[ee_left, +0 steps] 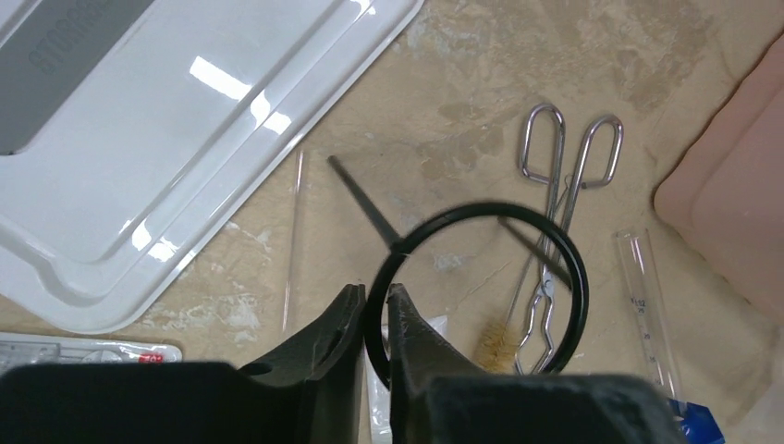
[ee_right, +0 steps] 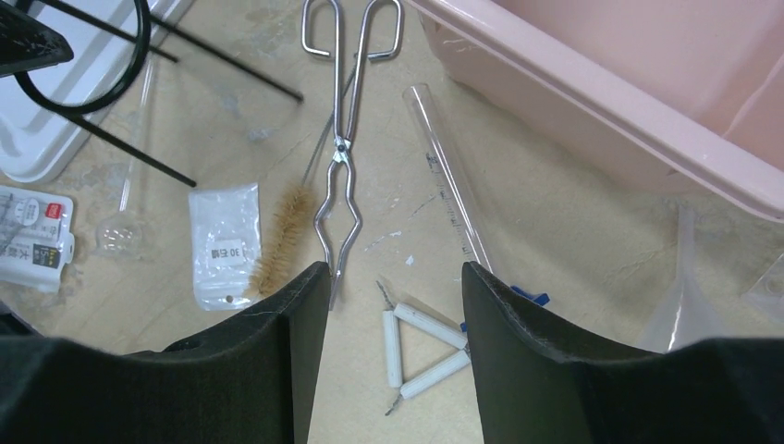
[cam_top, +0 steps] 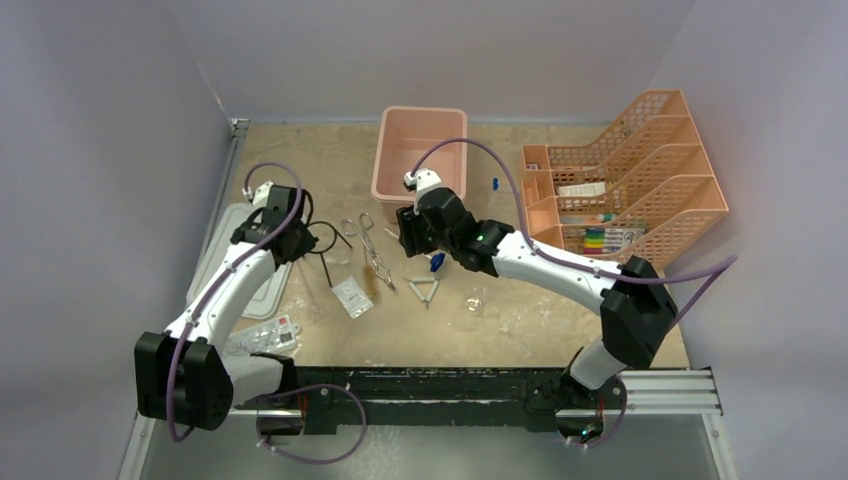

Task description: Organize the chemistry lab equipment

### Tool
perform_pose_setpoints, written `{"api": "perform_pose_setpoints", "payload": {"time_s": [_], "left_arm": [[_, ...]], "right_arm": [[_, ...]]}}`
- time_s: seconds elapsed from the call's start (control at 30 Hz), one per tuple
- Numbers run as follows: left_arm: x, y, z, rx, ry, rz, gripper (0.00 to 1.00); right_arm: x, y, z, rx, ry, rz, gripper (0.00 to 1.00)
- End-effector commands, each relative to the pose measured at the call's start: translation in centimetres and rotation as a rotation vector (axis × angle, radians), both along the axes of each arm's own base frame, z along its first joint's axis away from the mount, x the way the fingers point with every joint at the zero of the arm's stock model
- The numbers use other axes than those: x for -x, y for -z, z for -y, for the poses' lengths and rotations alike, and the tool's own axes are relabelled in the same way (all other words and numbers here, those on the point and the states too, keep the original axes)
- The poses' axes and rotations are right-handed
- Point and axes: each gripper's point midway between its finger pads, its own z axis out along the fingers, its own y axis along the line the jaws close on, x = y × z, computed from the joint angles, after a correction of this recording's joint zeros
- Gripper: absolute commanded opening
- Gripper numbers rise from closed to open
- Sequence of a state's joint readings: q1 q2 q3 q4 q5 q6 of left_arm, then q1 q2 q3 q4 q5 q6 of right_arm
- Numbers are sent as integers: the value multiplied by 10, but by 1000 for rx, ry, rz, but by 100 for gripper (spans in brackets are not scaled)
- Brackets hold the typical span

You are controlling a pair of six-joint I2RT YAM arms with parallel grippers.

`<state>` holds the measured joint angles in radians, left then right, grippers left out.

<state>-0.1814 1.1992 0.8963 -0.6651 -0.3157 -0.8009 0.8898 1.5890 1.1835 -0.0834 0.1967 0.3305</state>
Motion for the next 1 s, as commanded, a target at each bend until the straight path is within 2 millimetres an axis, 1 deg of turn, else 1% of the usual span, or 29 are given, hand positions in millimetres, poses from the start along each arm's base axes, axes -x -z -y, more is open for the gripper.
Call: {"api": "perform_pose_setpoints", "payload": {"time_s": [0.0, 0.03, 0.17, 0.27, 0.5, 0.57, 0.63, 0.73, 0.77, 0.83, 0.97], "left_arm": [[-18, -18, 0, 6, -1, 83, 5], [-18, -20, -1, 1, -3, 89, 0], [-22, -31, -3, -20, 15, 105, 0], [-30, -51, 4, 0, 53, 149, 0], [-45, -121, 20, 73, 108, 295, 0], [-47, -141, 18, 75, 96, 339, 0], [-47, -163, 12, 59, 67, 394, 0], [-51, -201, 7, 39, 58, 489, 0], [-53, -213, 10, 45, 75, 522, 0], [-60, -237, 22, 82, 136, 587, 0], [-82, -271, 61, 200, 307, 674, 0]], "right_arm": [[-4, -25, 2, -62, 29, 51, 57], [-4, -26, 2, -61, 26, 56, 57], [-6, -38, 4, -60, 20, 96, 57], [-8, -49, 5, -65, 17, 125, 57], [-13, -80, 14, -93, 49, 201, 57], [-14, -91, 19, -108, 70, 223, 57], [-15, -102, 25, -126, 94, 249, 57], [-19, -122, 36, -154, 141, 289, 58], [-22, -129, 41, -163, 163, 302, 58], [-27, -142, 52, -188, 196, 320, 58], [-40, -164, 79, -244, 271, 342, 58]]}}
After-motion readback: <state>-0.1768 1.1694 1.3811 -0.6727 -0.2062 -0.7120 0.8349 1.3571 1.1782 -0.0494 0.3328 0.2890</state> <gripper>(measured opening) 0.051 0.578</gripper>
